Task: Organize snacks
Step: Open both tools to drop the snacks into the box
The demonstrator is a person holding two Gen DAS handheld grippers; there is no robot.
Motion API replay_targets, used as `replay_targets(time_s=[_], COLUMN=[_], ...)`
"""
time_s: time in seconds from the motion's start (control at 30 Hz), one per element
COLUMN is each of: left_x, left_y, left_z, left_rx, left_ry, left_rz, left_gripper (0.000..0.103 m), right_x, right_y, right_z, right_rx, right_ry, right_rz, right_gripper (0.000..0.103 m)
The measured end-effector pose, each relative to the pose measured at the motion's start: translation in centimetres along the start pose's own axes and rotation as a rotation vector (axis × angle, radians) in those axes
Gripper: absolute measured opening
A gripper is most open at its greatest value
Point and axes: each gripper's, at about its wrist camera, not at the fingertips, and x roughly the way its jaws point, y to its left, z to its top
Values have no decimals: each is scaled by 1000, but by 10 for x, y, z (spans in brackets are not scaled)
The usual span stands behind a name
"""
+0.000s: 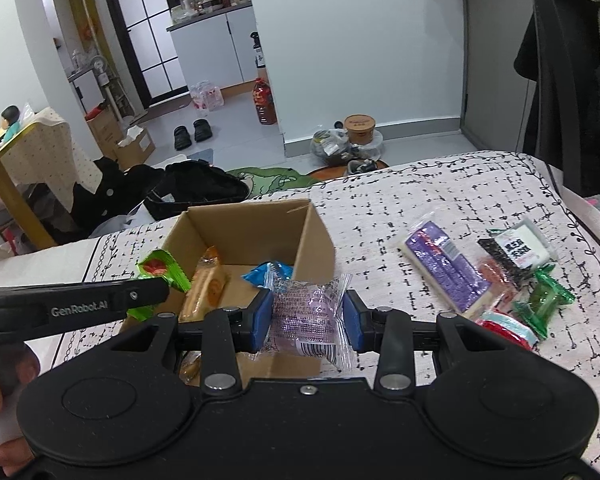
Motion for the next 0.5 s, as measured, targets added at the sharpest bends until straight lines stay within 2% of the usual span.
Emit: replay_targets(time_s=[0.33,0.5], left_x=[-5,-7], left_y=[7,7], left_z=[2,2], left_rx=[-26,-22], left_ry=[-2,-1], left_rz=[11,20], left_gripper=[33,42], right_x=[4,2], right_y=[15,24], right_z=[1,2], right_rx=[-14,-39], right_ry=[4,14], right_rz=[30,91], right_gripper=[38,41])
